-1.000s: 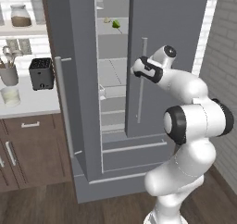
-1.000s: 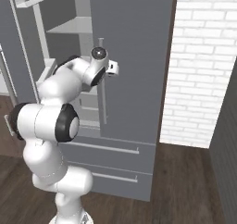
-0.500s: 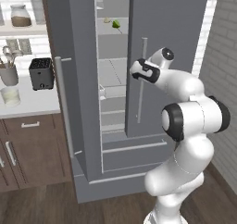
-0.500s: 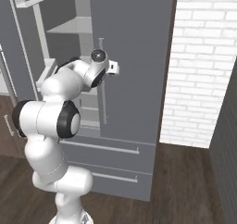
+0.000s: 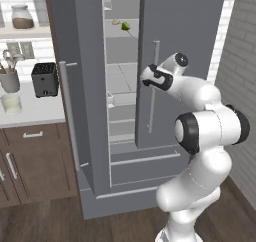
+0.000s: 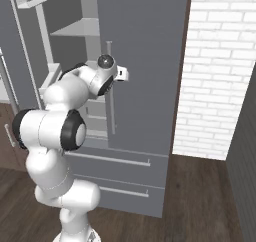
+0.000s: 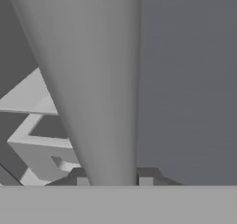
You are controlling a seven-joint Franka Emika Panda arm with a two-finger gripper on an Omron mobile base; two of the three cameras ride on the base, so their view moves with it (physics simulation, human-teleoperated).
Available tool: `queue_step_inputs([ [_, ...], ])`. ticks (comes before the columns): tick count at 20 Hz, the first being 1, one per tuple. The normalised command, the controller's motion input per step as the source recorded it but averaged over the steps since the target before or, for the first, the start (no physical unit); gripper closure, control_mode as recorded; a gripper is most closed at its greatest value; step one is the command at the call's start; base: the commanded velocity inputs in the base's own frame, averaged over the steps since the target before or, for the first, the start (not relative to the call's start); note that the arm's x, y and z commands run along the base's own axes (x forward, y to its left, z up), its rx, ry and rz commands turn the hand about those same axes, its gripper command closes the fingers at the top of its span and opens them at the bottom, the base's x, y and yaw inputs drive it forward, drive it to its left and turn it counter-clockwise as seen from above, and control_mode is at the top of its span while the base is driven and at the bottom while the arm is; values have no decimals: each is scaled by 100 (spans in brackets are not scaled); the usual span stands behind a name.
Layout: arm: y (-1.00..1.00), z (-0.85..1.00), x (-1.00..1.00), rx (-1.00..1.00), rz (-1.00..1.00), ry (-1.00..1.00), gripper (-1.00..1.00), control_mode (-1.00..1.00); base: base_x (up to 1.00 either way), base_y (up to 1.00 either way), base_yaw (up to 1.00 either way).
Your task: Grab a lemon wedge from the fridge and one ice cube from the ice bowl, and put them in the glass of lemonade.
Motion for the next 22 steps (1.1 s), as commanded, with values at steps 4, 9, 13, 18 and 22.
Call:
queue_step_inputs([
  [4,-59,13,-98,1,-16,-8,100,-100,0,0,0],
  [9,-74,43,-100,2,-23,-16,100,-100,0,0,0],
  [13,-77,72,-100,5,-26,-22,100,-100,0,0,0],
  [18,-42,98,-100,7,-20,-25,-100,-100,0,0,0],
  [22,-1,100,-98,2,-14,-22,-100,-100,0,0,0],
])
